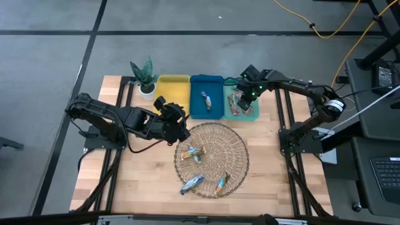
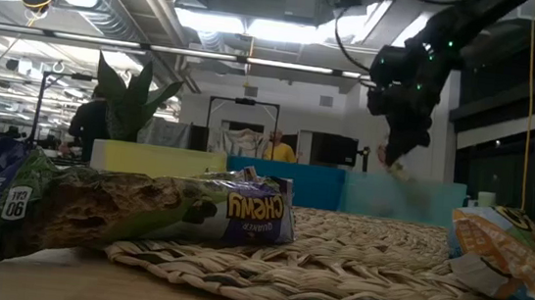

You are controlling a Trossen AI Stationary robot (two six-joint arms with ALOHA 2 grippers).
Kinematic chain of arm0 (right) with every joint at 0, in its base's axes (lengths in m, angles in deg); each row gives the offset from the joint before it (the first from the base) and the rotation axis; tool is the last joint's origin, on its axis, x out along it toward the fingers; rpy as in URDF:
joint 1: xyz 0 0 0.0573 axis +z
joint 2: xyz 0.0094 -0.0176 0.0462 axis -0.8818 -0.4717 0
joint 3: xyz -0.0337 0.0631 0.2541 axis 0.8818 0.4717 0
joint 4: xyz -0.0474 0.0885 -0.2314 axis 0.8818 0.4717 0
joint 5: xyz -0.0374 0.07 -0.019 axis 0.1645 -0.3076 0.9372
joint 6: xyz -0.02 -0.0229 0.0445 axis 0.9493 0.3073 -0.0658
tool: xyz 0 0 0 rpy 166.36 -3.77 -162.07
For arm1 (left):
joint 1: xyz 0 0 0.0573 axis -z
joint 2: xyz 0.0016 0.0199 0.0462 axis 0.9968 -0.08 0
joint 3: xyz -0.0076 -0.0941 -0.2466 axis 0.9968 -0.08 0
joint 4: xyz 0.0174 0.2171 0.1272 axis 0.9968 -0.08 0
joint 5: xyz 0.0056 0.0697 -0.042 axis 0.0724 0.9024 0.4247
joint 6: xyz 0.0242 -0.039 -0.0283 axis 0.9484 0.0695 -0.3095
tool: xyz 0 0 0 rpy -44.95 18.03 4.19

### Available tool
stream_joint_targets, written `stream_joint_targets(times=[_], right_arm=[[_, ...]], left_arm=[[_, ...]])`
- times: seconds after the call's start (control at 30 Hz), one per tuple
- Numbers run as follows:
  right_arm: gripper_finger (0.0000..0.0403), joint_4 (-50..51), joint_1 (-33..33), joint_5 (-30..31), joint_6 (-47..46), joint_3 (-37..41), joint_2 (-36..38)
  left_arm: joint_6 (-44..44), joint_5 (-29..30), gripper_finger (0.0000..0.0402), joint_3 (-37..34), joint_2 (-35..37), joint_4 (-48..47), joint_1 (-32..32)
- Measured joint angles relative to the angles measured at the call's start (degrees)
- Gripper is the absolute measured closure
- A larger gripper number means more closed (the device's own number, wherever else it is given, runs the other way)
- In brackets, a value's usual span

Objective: Pick and place Granola Bars by type
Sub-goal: Put the red granola bar into the green bin

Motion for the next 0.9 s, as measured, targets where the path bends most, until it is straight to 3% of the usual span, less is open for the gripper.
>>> stream_joint_targets(times=[0.27,0.53,0.7,0.9], right_arm=[[0.0360,-2.8,-1.9,-1.3,0.4,1.6,-4.0],[0.0375,-6.1,-2.6,-1.3,1.5,1.6,-9.3],[0.0334,-8.7,-2.6,-0.4,-0.1,1.6,-10.5],[0.0287,-10.6,-2.6,8.0,0.0,1.6,-9.0]], left_arm=[[0.0,-0.4,0.0226,-0.1,-0.4,0.0,0.0],[0.0,-0.4,0.0228,-0.1,-0.4,0.0,0.0],[0.0,-0.4,0.0226,-0.1,-0.4,0.0,0.0],[0.0,-0.4,0.0227,0.0,-0.4,0.0,0.0]])
